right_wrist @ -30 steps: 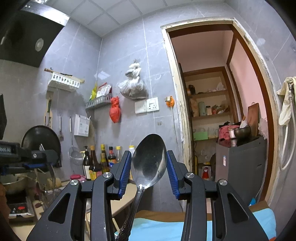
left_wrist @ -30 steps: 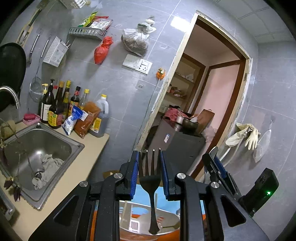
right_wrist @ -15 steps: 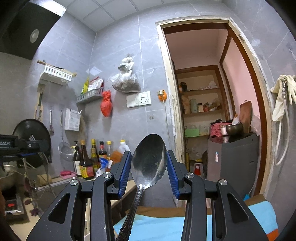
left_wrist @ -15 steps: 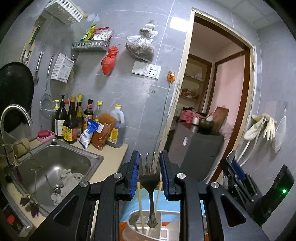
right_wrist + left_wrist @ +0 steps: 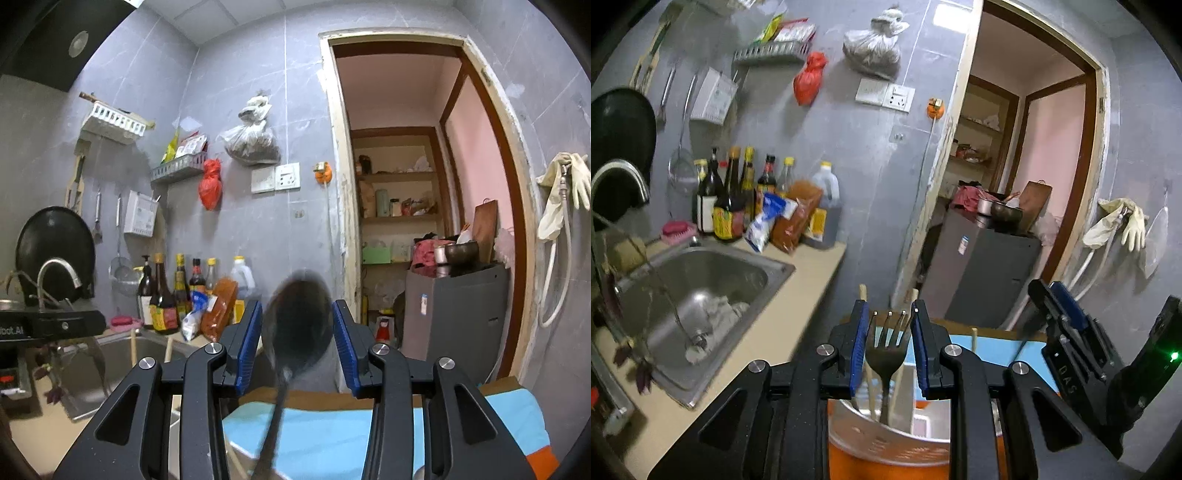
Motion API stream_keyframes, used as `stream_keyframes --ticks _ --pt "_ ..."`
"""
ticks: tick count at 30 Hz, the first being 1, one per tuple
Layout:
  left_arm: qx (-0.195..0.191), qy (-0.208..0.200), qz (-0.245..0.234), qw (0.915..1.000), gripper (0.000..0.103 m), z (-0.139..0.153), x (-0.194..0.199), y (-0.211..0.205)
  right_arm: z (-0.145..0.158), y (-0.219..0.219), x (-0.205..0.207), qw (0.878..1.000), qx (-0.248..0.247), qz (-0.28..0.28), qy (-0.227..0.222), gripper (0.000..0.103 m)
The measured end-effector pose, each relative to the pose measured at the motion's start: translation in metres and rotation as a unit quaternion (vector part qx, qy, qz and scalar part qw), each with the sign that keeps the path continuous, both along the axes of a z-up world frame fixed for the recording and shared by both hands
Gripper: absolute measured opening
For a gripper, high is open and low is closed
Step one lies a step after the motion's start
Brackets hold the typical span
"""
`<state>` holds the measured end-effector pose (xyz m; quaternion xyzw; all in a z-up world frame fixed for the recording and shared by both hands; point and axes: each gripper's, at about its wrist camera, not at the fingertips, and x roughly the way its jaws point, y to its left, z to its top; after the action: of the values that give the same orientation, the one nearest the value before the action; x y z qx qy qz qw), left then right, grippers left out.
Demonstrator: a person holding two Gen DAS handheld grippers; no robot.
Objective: Organize utensils
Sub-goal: 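Lift the fork and spoon and carry both to the white basket, then open both tools to drop the fork and spoon into the basket, then move both tools back toward the last spoon and chopstick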
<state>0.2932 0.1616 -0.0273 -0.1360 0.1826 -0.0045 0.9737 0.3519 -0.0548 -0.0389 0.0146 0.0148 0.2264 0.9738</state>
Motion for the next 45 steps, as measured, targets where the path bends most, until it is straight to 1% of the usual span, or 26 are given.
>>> stream_keyframes --ticks 2,3,4,5,6,7,8,10,11,13,14,16,17,18,19,22,25,28,31,34,40,43,45 --pt "-0.019 -0.002 -0.012 0.9997 0.021 0.001 -0.001 0.002 0.001 -0.002 -0.001 1.0 0.0 0.009 0.009 0.041" --pt "-0.024 -0.004 -0.015 0.9996 0.024 0.002 -0.003 0.002 0.002 -0.004 -0.002 1.0 0.0 0.01 0.014 0.044" --pt "-0.029 -0.006 -0.02 0.9994 0.032 0.005 -0.003 0.002 0.003 -0.006 -0.003 1.0 0.001 0.013 0.017 0.045" --pt "-0.034 -0.01 -0.027 0.999 0.036 0.007 -0.005 0.001 0.006 -0.01 -0.004 1.0 0.003 0.017 0.023 0.046" --pt "-0.038 -0.015 -0.029 0.9987 0.043 0.01 -0.007 0.001 0.009 -0.014 -0.006 1.0 0.005 0.017 0.025 0.051" --pt "-0.04 -0.022 -0.032 0.9984 0.045 0.013 -0.009 -0.002 0.011 -0.017 -0.007 0.999 0.008 0.018 0.027 0.056" --pt "-0.04 -0.026 -0.034 0.9983 0.048 0.016 -0.01 -0.004 0.014 -0.022 -0.008 0.999 0.012 0.021 0.031 0.057" --pt "-0.035 -0.032 -0.033 0.9983 0.058 0.023 -0.011 -0.011 0.022 -0.033 -0.01 0.999 0.015 0.021 0.037 0.069" --pt "-0.033 -0.034 -0.031 0.9984 0.062 0.025 -0.011 -0.015 0.025 -0.039 -0.011 0.999 0.015 0.02 0.04 0.072" --pt "-0.027 -0.043 -0.032 0.9982 0.078 0.031 -0.013 -0.025 0.034 -0.054 -0.013 0.998 0.02 0.019 0.048 0.08" --pt "-0.022 -0.047 -0.032 0.9981 0.081 0.033 -0.014 -0.031 0.036 -0.06 -0.014 0.998 0.021 0.017 0.05 0.082" --pt "-0.009 -0.055 -0.026 0.9981 0.095 0.037 -0.016 -0.045 0.043 -0.077 -0.016 0.998 0.022 0.01 0.057 0.09" --pt "0.0 -0.061 -0.022 0.9979 0.097 0.039 -0.018 -0.053 0.046 -0.085 -0.018 0.998 0.023 0.006 0.058 0.092" --pt "0.009 -0.066 -0.02 0.9976 0.098 0.041 -0.019 -0.063 0.048 -0.093 -0.019 0.998 0.025 0.001 0.06 0.101" --pt "0.015 -0.068 -0.02 0.9973 0.098 0.041 -0.019 -0.069 0.05 -0.102 -0.021 0.998 0.028 -0.004 0.059 0.103" --pt "0.033 -0.071 -0.024 0.9966 0.098 0.04 -0.019 -0.095 0.055 -0.124 -0.026 0.998 0.027 -0.018 0.056 0.103" --pt "0.044 -0.079 -0.022 0.9957 0.098 0.038 -0.023 -0.116 0.057 -0.147 -0.032 0.998 0.021 -0.033 0.053 0.103" --pt "0.056 -0.09 -0.023 0.9941 0.098 0.034 -0.029 -0.139 0.055 -0.167 -0.037 0.997 0.013 -0.044 0.055 0.103" --pt "0.069 -0.089 -0.034 0.9931 0.098 0.028 -0.034 -0.162 0.05 -0.185 -0.041 0.997 0.004 -0.054 0.06 0.103" --pt "0.081 -0.073 -0.06 0.9922 0.099 0.017 -0.037 -0.186 0.04 -0.206 -0.044 0.995 -0.009 -0.07 0.073 0.103" --pt "0.062 -0.014 -0.098 0.9932 0.098 -0.016 -0.023 -0.221 0.013 -0.247 -0.043 0.988 -0.03 -0.095 0.12 0.103" --pt "0.068 0.013 -0.106 0.9919 0.098 -0.032 -0.013 -0.239 -0.003 -0.26 -0.039 0.983 -0.041 -0.102 0.149 0.103" --pt "0.08 0.038 -0.113 0.9897 0.098 -0.045 -0.002 -0.252 -0.016 -0.267 -0.035 0.98 -0.041 -0.101 0.169 0.103"
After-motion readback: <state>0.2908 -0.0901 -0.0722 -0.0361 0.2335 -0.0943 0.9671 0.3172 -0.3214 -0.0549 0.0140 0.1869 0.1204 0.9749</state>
